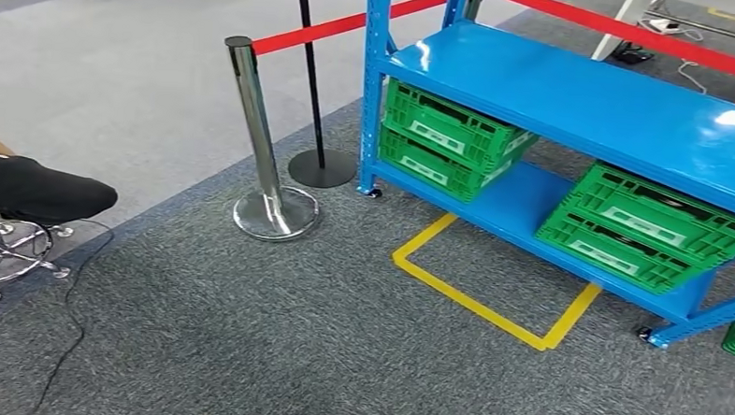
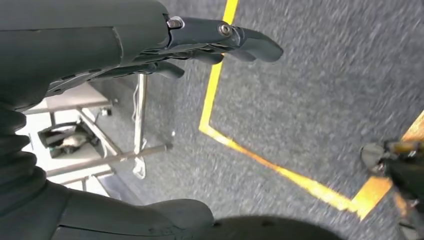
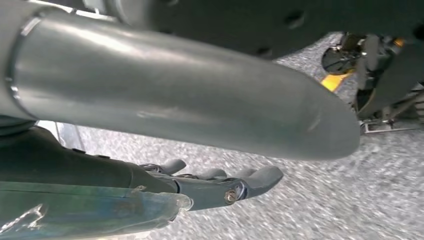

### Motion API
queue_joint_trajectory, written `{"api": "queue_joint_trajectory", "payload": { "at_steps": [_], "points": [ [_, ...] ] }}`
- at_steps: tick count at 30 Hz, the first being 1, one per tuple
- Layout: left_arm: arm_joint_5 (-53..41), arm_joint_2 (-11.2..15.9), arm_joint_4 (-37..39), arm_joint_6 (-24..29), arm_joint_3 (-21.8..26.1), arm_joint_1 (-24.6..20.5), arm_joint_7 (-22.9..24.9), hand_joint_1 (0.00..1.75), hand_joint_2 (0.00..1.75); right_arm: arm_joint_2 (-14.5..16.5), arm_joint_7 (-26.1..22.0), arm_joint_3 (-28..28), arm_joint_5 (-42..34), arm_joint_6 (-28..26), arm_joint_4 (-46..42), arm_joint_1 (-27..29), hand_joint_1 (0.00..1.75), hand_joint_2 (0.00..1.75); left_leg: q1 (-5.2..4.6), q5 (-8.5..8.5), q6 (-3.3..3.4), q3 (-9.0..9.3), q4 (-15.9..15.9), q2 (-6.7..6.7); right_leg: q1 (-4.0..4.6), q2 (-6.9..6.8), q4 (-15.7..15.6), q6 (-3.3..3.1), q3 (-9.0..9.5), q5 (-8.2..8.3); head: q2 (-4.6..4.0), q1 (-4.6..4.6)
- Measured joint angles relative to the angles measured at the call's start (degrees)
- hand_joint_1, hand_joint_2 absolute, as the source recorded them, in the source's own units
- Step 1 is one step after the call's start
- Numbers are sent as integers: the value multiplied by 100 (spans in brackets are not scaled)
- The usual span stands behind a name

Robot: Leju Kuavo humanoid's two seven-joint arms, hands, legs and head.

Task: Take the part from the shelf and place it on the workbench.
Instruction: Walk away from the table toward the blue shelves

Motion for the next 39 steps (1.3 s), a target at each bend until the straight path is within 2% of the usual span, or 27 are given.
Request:
{"api": "queue_joint_trajectory", "payload": {
  "at_steps": [2, 3, 4, 5, 6, 7, 9, 11, 13, 15, 17, 18, 19, 20, 21, 22, 24, 26, 28, 29, 30, 32, 34, 35, 36, 37, 39],
  "points": [
    [-19, 7, 0, -20, 0, 14, 6, 0, 175, 1, 1, 1, -1, 2, 1, -19, 0, 0, -19, -5, 46, 4, -7, 143, 10, -314, 690, 26, -320, -398, 0, 28],
    [-22, 8, 0, -28, 1, 23, 11, 0, 175, 2, 1, 2, -2, 3, 1, -26, 0, 0, -30, -10, 54, 6, -6, 221, 7, -374, 1045, 38, -481, -559, 0, 28],
    [-23, 8, 0, -34, 1, 28, 16, 0, 175, 3, 1, 2, -4, 3, 1, -26, 0, 0, -37, -17, 59, 10, -5, 294, 5, -403, 1272, 48, -577, -629, 0, 27],
    [-25, 8, 0, -38, 2, 27, 19, 0, 175, 4, 1, 1, -7, 0, 1, -18, 0, 0, -39, -24, 59, 17, -3, 356, 4, -418, 1284, 54, -564, -584, 0, 29],
    [-27, 7, 0, -40, 2, 23, 20, 0, 175, 3, 2, 1, -10, -4, 0, -10, 0, 0, -39, -35, 52, 30, -3, 413, 2, -438, 1083, 54, -441, -447, 0, 30],
    [-31, 4, 0, -41, 2, 19, 20, 0, 175, 3, 2, 0, -14, -9, 0, -7, 0, 0, -38, -49, 37, 52, -2, 467, 3, -499, 709, 46, -225, -258, 0, 31],
    [-48, 0, 0, -38, 2, 17, 20, 0, 175, 2, 1, 0, -22, -13, 0, -21, 0, 0, -61, -87, -18, 97, 8, 563, 25, -685, 4, -1, 176, -1, 0, 27],
    [-68, 0, 0, -31, 2, 9, 23, 0, 175, 2, 0, 0, -33, -14, 0, -34, 0, 0, -84, -106, -75, 126, 12, 644, 53, -742, -230, -70, 307, 47, 0, 17],
    [-79, 1, 0, -27, 2, -8, 26, 0, 175, 2, 1, 0, -42, -14, 0, -24, 0, 0, -71, -120, -134, 156, 1, 702, 50, -629, -248, -143, 311, 71, 0, 13],
    [-81, 3, 0, -26, 2, -18, 26, 0, 175, 2, 1, 0, -45, -14, 0, -21, 0, 0, -53, -273, -199, 96, 187, 549, 19, -525, -289, -214, 329, 98, 0, -10],
    [-81, 1, 1, -26, 2, -13, 26, 0, 175, 2, 0, 1, -46, -16, 0, -35, 0, 0, -39, -615, -241, -203, 828, 307, -5, -418, -305, -257, 333, 112, 0, -42],
    [-81, -1, 2, -26, 2, -6, 26, 0, 175, 2, 0, 1, -46, -17, 0, -41, 0, 0, -36, -774, -252, -409, 1228, 250, -7, -356, -305, -267, 329, 114, 0, -48],
    [-81, -2, 2, -26, 2, 4, 28, 0, 175, 2, 0, 1, -46, -19, 0, -40, 0, 0, -34, -847, -257, -569, 1519, 230, -7, -287, -305, -270, 329, 114, 0, -50],
    [-81, -1, 2, -26, 2, 14, 30, 0, 175, 2, 0, 1, -46, -19, 0, -34, 0, 0, -32, -809, -257, -651, 1628, 221, -8, -214, -304, -269, 330, 115, 0, -49],
    [-81, 2, 2, -26, 2, 19, 32, 0, 175, 2, 1, 0, -46, -19, 0, -28, 0, 0, -29, -660, -253, -627, 1512, 208, -12, -139, -304, -264, 333, 118, 0, -50],
    [-81, 4, 2, -26, 2, 19, 34, 0, 175, 2, 1, 0, -46, -18, 0, -24, 0, 0, -21, -443, -247, -503, 1205, 170, -18, -67, -304, -254, 335, 122, 0, -50],
    [-81, 8, 2, -25, 3, 14, 35, 0, 175, 2, 1, 1, -46, -18, 0, -33, 0, 0, 16, -91, -238, -171, 439, -51, -17, 67, -285, -211, 315, 128, 0, -57],
    [-84, 8, 2, -12, 3, 6, 35, 0, 175, 2, -1, 1, -47, -19, 0, -40, 0, 0, 33, -13, -210, -5, 49, -203, -9, 182, -277, -141, 270, 138, 0, -62],
    [-87, 3, 2, 5, 3, -6, 34, 0, 175, 2, -2, 0, -53, -25, 0, -16, 0, 0, 25, -17, -138, 11, 2, -121, -18, 258, -299, -65, 217, 153, 0, -60],
    [-88, 3, 2, 12, 3, -12, 33, 0, 175, 2, -2, 0, -57, -28, 0, 0, 0, 0, 26, -10, -95, 16, -9, -66, -19, 186, -269, -36, 186, 127, 0, -52],
    [-89, 4, 2, 12, 4, -10, 31, 0, 175, 2, -2, 0, -60, -32, 0, 5, 0, 0, 28, -2, -53, 22, -22, -6, -17, 51, -151, -13, 120, 43, 0, -26],
    [-90, 10, 2, 5, 8, 6, 27, 0, 175, 2, -2, 0, -64, -38, 1, -14, 0, 0, 14, -4, 2, 30, -32, 127, -9, -286, 440, 19, -156, -310, 0, 19],
    [-89, 9, 3, -12, 16, 23, 26, 0, 175, 5, -2, 0, -72, -43, 1, -31, 0, 0, -11, -19, 27, 37, -29, 280, -14, -406, 1152, 44, -491, -630, 0, 29],
    [-93, 8, 4, -18, 21, 24, 26, 0, 175, 7, -1, -1, -77, -46, 1, -26, 0, 0, -19, -28, 30, 45, -28, 346, -14, -419, 1300, 51, -551, -651, 0, 29],
    [-100, 5, 4, -16, 26, 22, 26, 0, 175, 8, 1, -1, -84, -50, 0, -17, 0, 0, -23, -40, 28, 58, -27, 406, -14, -429, 1227, 52, -498, -563, 0, 29],
    [-112, 2, 4, -5, 31, 19, 26, 0, 175, 8, 3, -2, -90, -54, 0, -10, 0, 0, -23, -55, 17, 81, -26, 461, -13, -466, 937, 46, -332, -389, 0, 31],
    [-133, -4, 3, 27, 39, 17, 26, 0, 175, 8, 7, -2, -97, -61, 0, -20, 0, 0, -41, -100, -32, 139, -17, 563, 4, -686, 166, 12, 103, -66, 0, 31]
  ]
}}
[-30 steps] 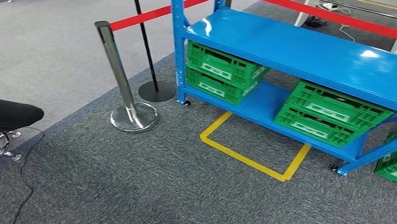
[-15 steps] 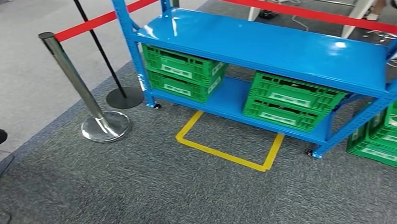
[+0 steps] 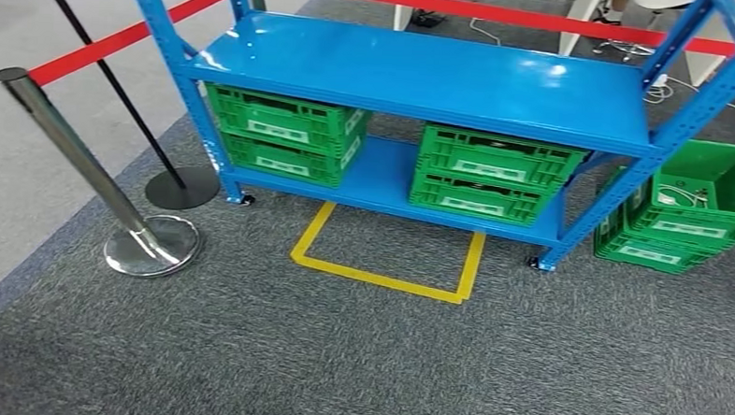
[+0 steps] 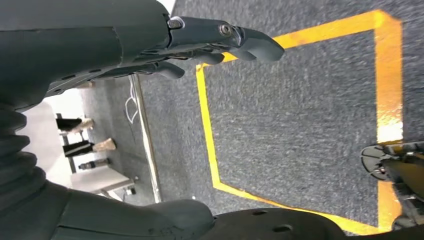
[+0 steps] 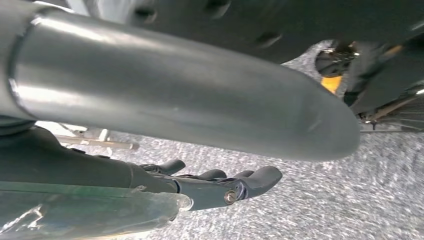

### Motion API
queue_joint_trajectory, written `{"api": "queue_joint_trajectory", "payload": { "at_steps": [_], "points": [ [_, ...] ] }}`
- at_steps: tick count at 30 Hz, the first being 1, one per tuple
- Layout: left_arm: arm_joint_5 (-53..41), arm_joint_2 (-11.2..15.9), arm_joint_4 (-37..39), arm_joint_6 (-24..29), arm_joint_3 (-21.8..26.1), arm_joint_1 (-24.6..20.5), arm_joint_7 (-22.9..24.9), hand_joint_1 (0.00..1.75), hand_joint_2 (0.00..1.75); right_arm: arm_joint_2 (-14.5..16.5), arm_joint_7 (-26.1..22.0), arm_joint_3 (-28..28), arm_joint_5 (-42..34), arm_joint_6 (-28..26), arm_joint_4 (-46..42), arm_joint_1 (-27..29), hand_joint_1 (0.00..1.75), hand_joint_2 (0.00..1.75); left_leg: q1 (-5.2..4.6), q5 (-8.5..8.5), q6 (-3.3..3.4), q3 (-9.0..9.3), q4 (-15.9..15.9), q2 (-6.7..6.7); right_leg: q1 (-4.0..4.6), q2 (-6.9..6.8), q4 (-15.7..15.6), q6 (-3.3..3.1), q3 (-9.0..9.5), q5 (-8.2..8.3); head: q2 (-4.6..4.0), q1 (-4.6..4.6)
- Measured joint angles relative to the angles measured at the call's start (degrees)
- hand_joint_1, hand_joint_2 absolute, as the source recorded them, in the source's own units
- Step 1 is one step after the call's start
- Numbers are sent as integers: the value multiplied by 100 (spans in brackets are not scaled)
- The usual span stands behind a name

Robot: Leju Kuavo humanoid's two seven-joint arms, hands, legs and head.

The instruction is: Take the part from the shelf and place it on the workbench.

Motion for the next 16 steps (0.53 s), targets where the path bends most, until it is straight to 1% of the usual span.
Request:
{"api": "queue_joint_trajectory", "payload": {
  "at_steps": [1, 2, 4, 5, 6, 7, 8, 9, 10, 11, 12, 13, 14, 15, 16],
  "points": [
    [-5, 0, 0, 14, 6, -1, 0, 0, 175, 0, 1, 0, -1, -2, 0, -12, 0, 0, -14, -18, -31, 23, 6, 47, 12, -81, -259, -32, 145, 84, 0, -7],
    [-8, 2, 0, 22, 12, -5, 0, 0, 175, 0, 1, 0, -2, -3, 0, -22, 0, 0, -28, -30, -60, 38, 10, 90, 27, -122, -379, -65, 209, 107, 0, -11],
    [-9, 4, -1, 28, 22, -21, 0, 0, 175, 0, 2, -1, -2, -3, 0, -20, 0, 0, -31, -37, -111, 58, -3, 178, 43, -13, -391, -140, 197, 113, 0, -17],
    [-12, 4, -1, 23, 25, -31, 0, 0, 175, 0, 3, -2, -2, -3, 0, -13, 0, 0, -22, -63, -143, 62, 7, 152, 36, 42, -402, -174, 194, 124, 0, -16],
    [-13, 4, 0, 11, 30, -35, 1, 0, 175, -1, 4, -2, -2, -3, 0, -9, 0, 0, -12, -137, -175, 33, 86, 58, 22, 99, -415, -209, 194, 136, 0, -28],
    [-15, 4, 1, -5, 35, -37, 3, 0, 175, -1, 5, -2, -2, -2, 0, -13, 0, 0, -4, -265, -204, -49, 277, -67, 4, 156, -429, -242, 197, 149, 0, -42],
    [-16, 3, 2, -26, 40, -35, 9, 0, 175, -1, 6, -2, -2, 0, 0, -20, 0, 0, 4, -441, -224, -199, 594, -209, -7, 215, -434, -266, 193, 155, 0, -56],
    [-17, 1, 3, -44, 45, -28, 15, 0, 175, -1, 7, -2, -2, 3, 0, -29, 0, 0, 6, -623, -235, -396, 990, -293, -10, 278, -434, -284, 187, 156, 0, -68],
    [-21, -2, 5, -56, 47, -20, 25, 0, 175, -1, 7, -2, -2, 7, 0, -33, 0, 0, 7, -753, -240, -588, 1355, -323, -10, 348, -434, -294, 182, 157, 0, -69],
    [-30, -4, 7, -65, 49, -11, 40, 0, 175, -1, 7, -2, -2, 11, 0, -30, 0, 0, 7, -785, -240, -723, 1584, -336, -10, 423, -434, -298, 182, 157, 0, -71],
    [-44, -4, 7, -68, 50, -5, 57, 0, 175, -1, 8, -2, -2, 16, 0, -22, 0, 0, 9, -694, -234, -760, 1600, -346, -11, 501, -433, -295, 184, 160, 0, -70],
    [-58, -2, 8, -71, 50, -3, 77, 0, 175, -1, 8, -2, -1, 21, 0, -15, 0, 0, 12, -507, -223, -694, 1404, -372, -14, 578, -433, -288, 188, 165, 0, -70],
    [-69, 2, 8, -74, 51, -5, 94, 0, 175, 0, 9, -2, -1, 26, 0, -11, 0, 0, 19, -278, -210, -550, 1057, -435, -19, 650, -433, -276, 191, 170, 0, -71],
    [-75, 5, 8, -76, 52, -8, 107, 0, 175, 0, 9, -2, 0, 30, 0, -14, 0, 0, 28, -91, -195, -384, 670, -552, -14, 719, -424, -254, 185, 174, 0, -73],
    [-77, 7, 8, -77, 52, -10, 112, 0, 175, 0, 9, -2, 0, 32, 0, -16, 0, 0, 33, 11, -187, -290, 455, -614, -14, 753, -422, -244, 182, 177, 0, -74]
  ]
}}
